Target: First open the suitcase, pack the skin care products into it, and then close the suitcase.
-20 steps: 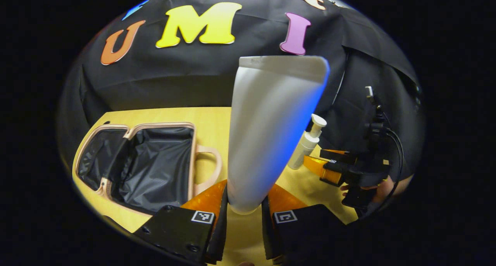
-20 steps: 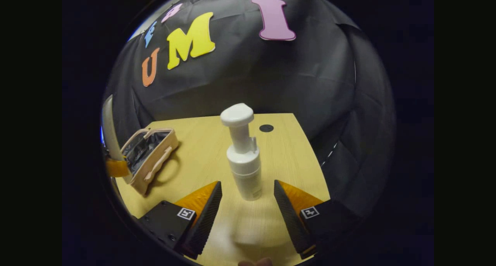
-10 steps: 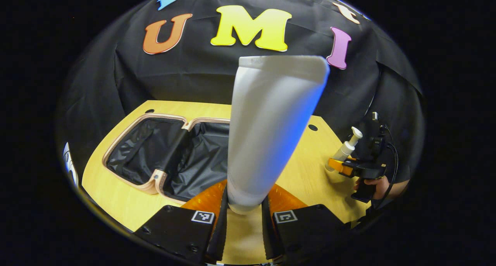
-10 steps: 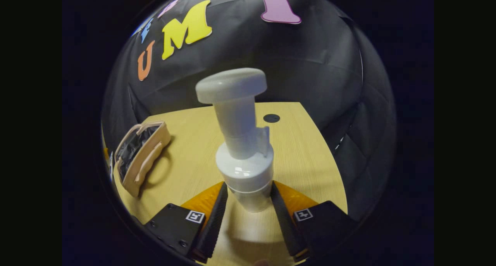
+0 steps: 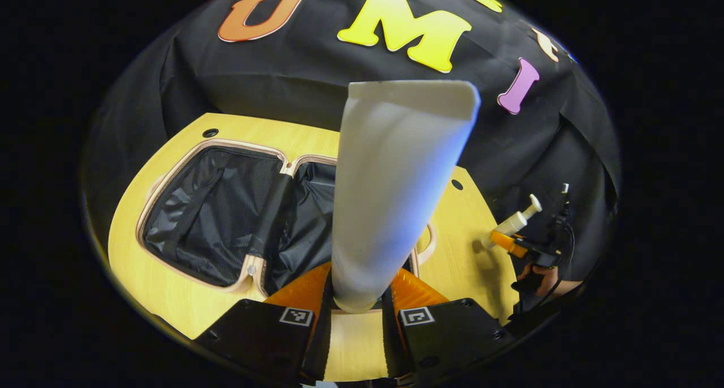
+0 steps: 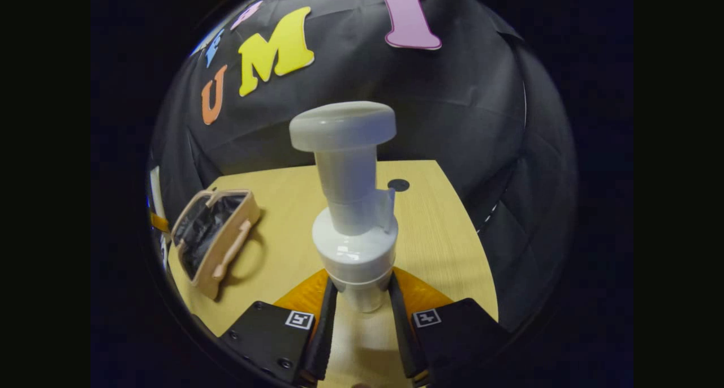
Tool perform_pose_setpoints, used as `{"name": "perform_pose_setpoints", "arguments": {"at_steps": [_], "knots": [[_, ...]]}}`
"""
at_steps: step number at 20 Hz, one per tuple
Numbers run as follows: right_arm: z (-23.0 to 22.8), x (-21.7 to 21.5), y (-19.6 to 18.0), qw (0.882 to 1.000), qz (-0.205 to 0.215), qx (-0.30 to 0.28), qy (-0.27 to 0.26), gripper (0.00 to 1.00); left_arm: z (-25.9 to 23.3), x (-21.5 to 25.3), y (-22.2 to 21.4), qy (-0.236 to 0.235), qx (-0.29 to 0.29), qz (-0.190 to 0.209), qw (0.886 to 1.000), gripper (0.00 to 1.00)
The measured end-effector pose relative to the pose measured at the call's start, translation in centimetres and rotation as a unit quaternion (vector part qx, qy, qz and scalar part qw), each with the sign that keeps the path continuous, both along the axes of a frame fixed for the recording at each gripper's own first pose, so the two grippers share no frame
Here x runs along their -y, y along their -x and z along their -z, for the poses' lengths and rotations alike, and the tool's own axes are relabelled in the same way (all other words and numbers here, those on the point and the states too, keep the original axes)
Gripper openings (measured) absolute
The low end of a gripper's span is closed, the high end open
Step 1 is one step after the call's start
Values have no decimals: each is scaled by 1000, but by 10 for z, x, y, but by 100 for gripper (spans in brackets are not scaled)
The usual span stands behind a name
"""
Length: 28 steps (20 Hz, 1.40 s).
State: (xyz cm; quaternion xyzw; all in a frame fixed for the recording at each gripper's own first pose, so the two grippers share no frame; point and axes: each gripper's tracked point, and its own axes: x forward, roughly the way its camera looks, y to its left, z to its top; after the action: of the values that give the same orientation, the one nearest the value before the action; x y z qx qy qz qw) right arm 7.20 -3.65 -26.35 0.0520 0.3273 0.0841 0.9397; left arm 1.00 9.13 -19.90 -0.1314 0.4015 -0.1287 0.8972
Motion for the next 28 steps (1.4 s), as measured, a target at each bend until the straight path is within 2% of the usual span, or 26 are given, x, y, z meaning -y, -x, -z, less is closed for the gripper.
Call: {"name": "perform_pose_setpoints", "arguments": {"at_steps": [4, 6, 10, 15, 19, 21, 23, 24, 26, 27, 28], "knots": [[-52, -15, 39, 999, -5, -3, -49, 45, 33, -17, -23, -29, -82, 84, 993, 42], [-77, -22, 58, 998, -7, 2, -65, 46, 50, -11, -32, -14, -124, 112, 986, 42], [-118, -31, 86, 997, -3, 18, -79, 46, 81, -10, -43, 8, -209, 123, 970, 41], [-149, -45, 112, 997, -15, 39, -64, 46, 111, -17, -36, -1, -318, 129, 939, 41], [-155, -61, 120, 997, -28, 39, -65, 46, 127, -13, -26, -13, -377, 119, 919, 41], [-159, -66, 119, 996, -32, 43, -65, 46, 128, -15, -25, -30, -385, 120, 915, 43], [-161, -69, 119, 996, -35, 44, -65, 46, 129, -15, -27, -35, -385, 113, 916, 45], [-161, -71, 119, 996, -38, 44, -63, 46, 127, -14, -27, -34, -384, 109, 916, 39], [-162, -75, 120, 996, -45, 42, -60, 46, 125, -14, -25, -33, -380, 100, 919, 56], [-162, -79, 119, 996, -51, 40, -60, 46, 120, -13, -24, -28, -377, 98, 921, 52], [-160, -84, 117, 996, -56, 37, -63, 46, 113, -12, -23, -21, -368, 95, 925, 55]]}}
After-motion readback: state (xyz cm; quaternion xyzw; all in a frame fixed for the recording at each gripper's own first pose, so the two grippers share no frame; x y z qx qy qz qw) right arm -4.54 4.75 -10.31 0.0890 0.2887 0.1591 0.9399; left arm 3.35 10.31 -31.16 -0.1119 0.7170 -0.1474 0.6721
